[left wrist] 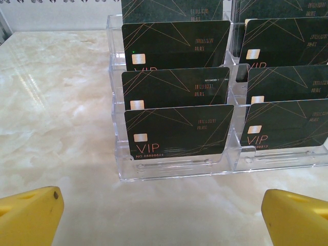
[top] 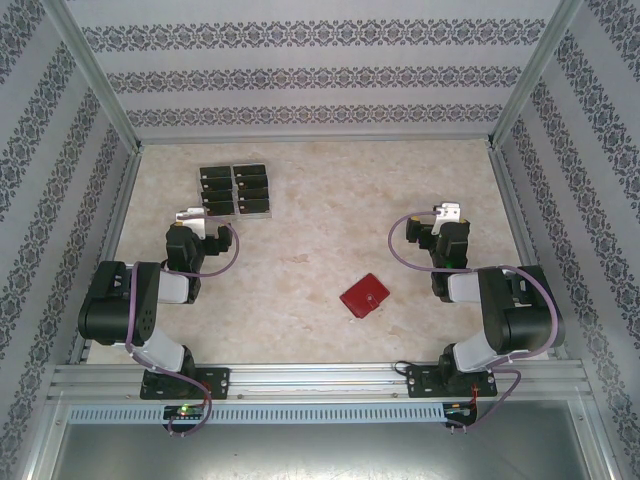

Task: Put the credit cards into the card holder
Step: Move the storage box to the top-center of the table.

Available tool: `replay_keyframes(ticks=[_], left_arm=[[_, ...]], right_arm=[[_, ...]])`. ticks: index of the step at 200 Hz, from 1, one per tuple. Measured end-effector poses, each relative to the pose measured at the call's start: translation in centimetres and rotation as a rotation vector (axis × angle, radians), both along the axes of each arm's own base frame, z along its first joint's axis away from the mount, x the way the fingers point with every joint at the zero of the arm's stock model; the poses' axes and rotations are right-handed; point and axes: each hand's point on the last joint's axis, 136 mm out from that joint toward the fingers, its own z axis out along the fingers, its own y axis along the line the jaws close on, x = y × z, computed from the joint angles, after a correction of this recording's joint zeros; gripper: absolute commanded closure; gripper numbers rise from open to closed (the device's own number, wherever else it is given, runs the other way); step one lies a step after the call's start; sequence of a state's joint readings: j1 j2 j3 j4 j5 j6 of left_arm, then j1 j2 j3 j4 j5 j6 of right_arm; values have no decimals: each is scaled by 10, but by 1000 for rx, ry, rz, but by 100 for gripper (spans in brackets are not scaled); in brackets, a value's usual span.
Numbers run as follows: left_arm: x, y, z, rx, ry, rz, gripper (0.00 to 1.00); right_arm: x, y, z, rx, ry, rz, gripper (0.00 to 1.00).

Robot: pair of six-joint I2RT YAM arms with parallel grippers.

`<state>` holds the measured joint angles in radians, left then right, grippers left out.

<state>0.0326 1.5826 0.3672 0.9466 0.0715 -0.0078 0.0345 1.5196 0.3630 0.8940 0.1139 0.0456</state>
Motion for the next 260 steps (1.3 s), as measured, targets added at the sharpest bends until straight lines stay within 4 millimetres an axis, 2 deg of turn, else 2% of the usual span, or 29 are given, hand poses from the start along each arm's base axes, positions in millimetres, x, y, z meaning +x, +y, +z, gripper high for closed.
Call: replay_keyframes(ticks=[87, 107, 124, 142, 167, 188, 207, 222, 243, 260], left_arm=[[0, -1, 0, -3, 0, -7, 0], [-4, 0, 7, -2, 3, 1, 0], [-7, 2, 31, -2, -29, 14, 0], [-4, 5, 68, -24, -87, 38, 0], [3, 5, 116, -90, -135, 59, 0], [10, 6, 141, -152, -112, 80, 0], [16, 6, 151, -208, -57, 106, 0], [22, 7, 155, -241, 0, 128, 0], [41, 8, 155, -290, 98, 157, 0], [61, 12, 149, -344, 175, 179, 0]], right_arm=[[0, -1, 0, 4, -1, 3, 2], [-2, -2, 7, 4, -15, 0, 2], [-7, -3, 26, 4, -41, -7, 2], [-13, -5, 54, 46, -51, -27, 2], [-14, -12, 103, 251, -89, -103, 2], [-23, -13, 125, 407, -101, -110, 2], [-35, 0, 124, 517, -55, -71, 2], [-44, 16, 113, 597, 27, -30, 5], [-59, 42, 92, 669, 179, 13, 9], [-78, 71, 76, 688, 302, 70, 11]])
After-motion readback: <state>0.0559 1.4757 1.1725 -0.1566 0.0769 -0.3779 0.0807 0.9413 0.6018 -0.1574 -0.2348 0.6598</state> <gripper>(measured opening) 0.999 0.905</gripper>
